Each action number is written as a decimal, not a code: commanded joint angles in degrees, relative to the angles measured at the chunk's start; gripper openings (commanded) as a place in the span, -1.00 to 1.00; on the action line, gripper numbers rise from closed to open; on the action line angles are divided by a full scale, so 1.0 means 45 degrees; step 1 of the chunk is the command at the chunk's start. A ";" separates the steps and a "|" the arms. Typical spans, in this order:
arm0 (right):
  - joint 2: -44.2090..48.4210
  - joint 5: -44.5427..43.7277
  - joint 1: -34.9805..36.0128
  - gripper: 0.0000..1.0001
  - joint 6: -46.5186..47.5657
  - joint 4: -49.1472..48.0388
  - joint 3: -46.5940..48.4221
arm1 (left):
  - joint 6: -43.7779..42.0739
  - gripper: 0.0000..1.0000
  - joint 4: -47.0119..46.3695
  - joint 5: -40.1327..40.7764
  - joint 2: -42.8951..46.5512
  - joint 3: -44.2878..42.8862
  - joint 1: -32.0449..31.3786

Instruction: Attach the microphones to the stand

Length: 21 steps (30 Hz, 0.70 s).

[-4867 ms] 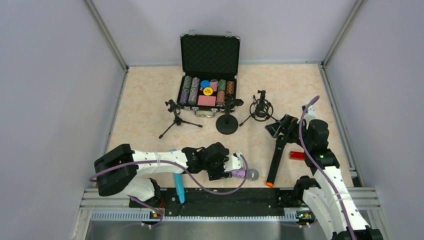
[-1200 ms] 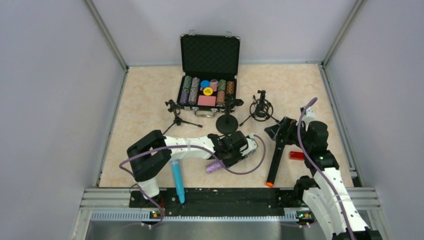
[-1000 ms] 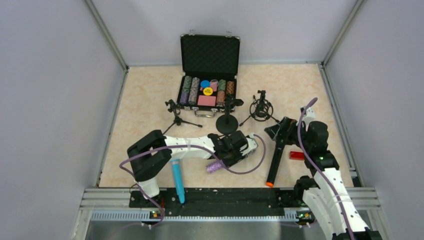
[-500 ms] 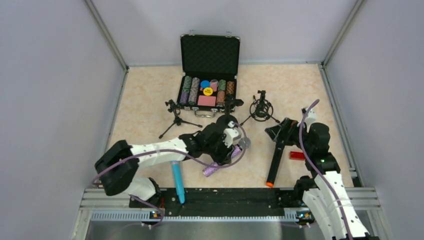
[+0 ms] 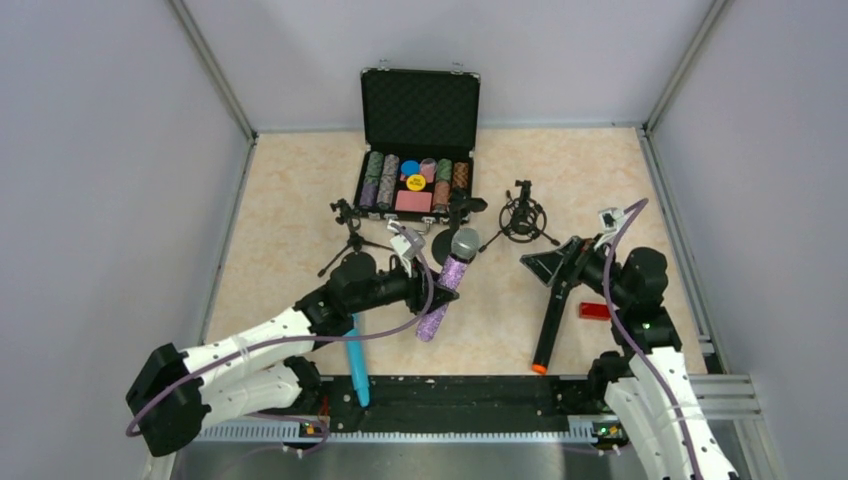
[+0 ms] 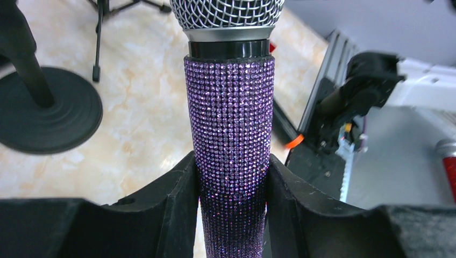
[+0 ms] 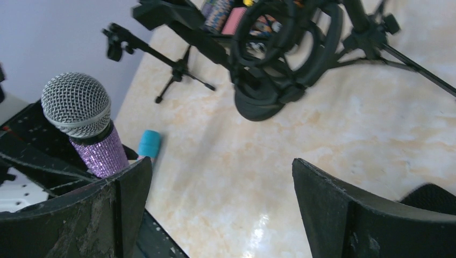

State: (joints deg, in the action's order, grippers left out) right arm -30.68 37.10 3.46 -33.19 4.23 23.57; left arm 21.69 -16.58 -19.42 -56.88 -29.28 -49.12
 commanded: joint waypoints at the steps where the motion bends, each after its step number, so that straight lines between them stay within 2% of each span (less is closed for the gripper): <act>1: 0.0245 0.1589 -0.0059 0.98 -0.1283 -0.2599 -0.0280 | 0.1681 -1.00 -0.3618 -0.0044 0.0599 0.0430 0.0118; 6: 0.0303 0.2262 0.0279 0.96 -0.2221 -0.4165 -0.0625 | 0.2696 -1.00 -0.5618 -0.0774 0.0169 0.0574 0.0251; 11: 0.0203 0.2048 0.1436 0.95 -0.2595 -0.5375 -0.0724 | 0.3880 -1.00 -0.7814 -0.1132 -0.0469 0.0879 0.0290; 21: -0.1297 0.0804 0.4015 0.90 -0.3219 -0.7919 -0.0491 | 0.4385 -1.00 -0.8484 -0.2126 -0.1251 0.0600 0.0291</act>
State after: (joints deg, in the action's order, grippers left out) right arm -33.58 43.77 17.21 -46.24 -23.09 20.21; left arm 39.68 -46.65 -26.28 -62.43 -25.50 -48.05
